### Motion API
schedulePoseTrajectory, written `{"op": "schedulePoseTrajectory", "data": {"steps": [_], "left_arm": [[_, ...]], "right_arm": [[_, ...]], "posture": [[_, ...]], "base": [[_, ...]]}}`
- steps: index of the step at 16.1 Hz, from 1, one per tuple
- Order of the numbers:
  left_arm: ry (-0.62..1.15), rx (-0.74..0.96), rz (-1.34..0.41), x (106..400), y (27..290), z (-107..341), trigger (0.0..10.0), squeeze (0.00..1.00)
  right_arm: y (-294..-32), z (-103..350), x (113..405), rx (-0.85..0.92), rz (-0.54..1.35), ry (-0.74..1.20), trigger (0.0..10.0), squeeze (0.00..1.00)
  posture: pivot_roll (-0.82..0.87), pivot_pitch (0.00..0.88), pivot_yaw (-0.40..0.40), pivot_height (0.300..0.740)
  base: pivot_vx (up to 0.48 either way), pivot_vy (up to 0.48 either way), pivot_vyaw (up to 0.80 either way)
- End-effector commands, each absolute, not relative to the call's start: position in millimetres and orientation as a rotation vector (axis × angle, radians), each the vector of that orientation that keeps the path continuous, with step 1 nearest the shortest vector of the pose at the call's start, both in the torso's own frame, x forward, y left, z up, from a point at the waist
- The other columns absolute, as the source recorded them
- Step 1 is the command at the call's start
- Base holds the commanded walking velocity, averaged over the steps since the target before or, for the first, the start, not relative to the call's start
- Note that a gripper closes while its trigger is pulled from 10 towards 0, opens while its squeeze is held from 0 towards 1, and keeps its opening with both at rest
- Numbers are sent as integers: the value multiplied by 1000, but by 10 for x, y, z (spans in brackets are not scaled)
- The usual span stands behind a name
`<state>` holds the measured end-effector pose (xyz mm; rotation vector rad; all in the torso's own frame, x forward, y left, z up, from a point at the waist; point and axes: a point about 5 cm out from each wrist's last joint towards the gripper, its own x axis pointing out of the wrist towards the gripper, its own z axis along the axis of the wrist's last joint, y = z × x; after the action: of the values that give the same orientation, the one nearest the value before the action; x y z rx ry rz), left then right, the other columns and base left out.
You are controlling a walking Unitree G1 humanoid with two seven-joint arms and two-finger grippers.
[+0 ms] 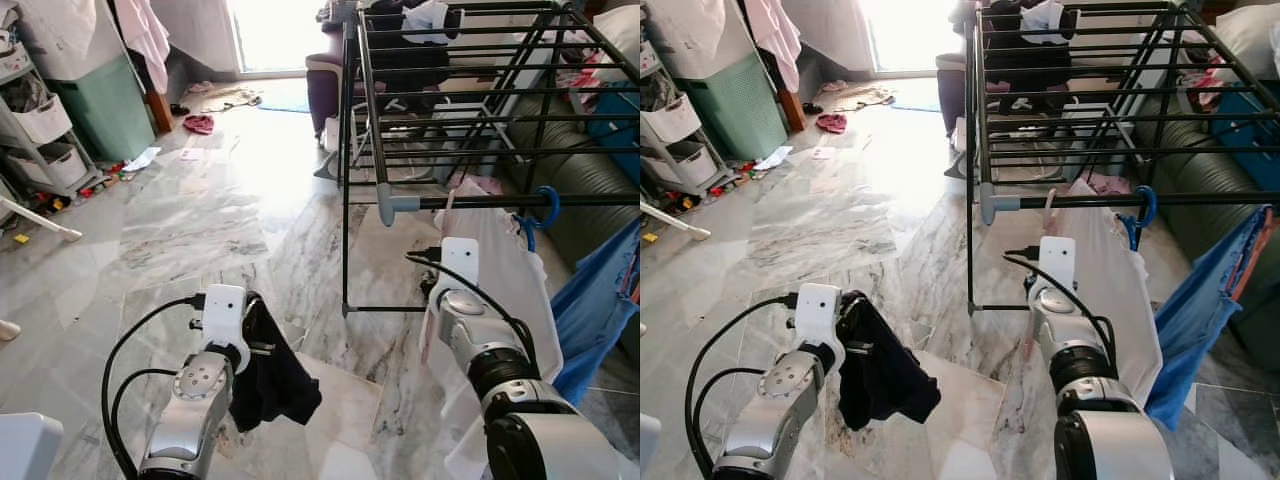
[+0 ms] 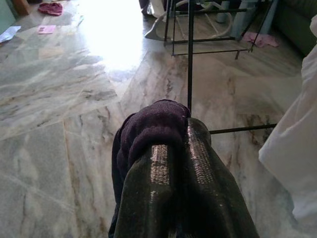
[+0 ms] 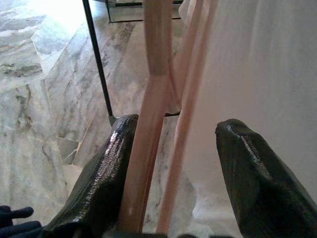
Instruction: Hang hanger
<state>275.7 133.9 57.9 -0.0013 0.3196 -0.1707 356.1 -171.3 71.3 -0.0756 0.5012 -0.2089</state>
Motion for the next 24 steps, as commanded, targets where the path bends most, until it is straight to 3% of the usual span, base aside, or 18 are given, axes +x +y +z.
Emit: {"op": "schedulePoseTrajectory", "data": {"steps": [1, 6, 8, 12, 16, 24], "left_arm": [[316, 16, -170, 2775, 1344, 601, 10000, 0], [331, 32, -175, 2783, 1354, 594, 10000, 0], [334, 36, -175, 2783, 1357, 593, 10000, 0], [345, 47, -164, 2779, 1373, 584, 10000, 0], [350, 52, -155, 2785, 1381, 578, 10000, 0], [363, 64, -161, 2799, 1373, 566, 10000, 0]], "right_arm": [[-1702, 745, 3571, -111, -188, 480, 10000, 0], [-1695, 745, 3552, -192, -91, 455, 10000, 0], [-1712, 720, 3530, -186, -94, 461, 10000, 1000], [-1704, 760, 3512, -254, -71, 409, 10000, 1000], [-1862, 774, 3452, -332, -99, 376, 10000, 1000], [-2077, 900, 3370, -314, -141, 316, 10000, 1000]], "posture": [[-28, 0, 56, 740], [-32, 0, 69, 740], [-29, 0, 70, 740], [-29, 0, 72, 740], [-29, 0, 73, 740], [-42, 0, 86, 740]], "base": [[0, 0, 0], [0, 0, 0], [0, 0, 0], [0, 0, 0], [0, 0, 0], [0, 0, 0]]}}
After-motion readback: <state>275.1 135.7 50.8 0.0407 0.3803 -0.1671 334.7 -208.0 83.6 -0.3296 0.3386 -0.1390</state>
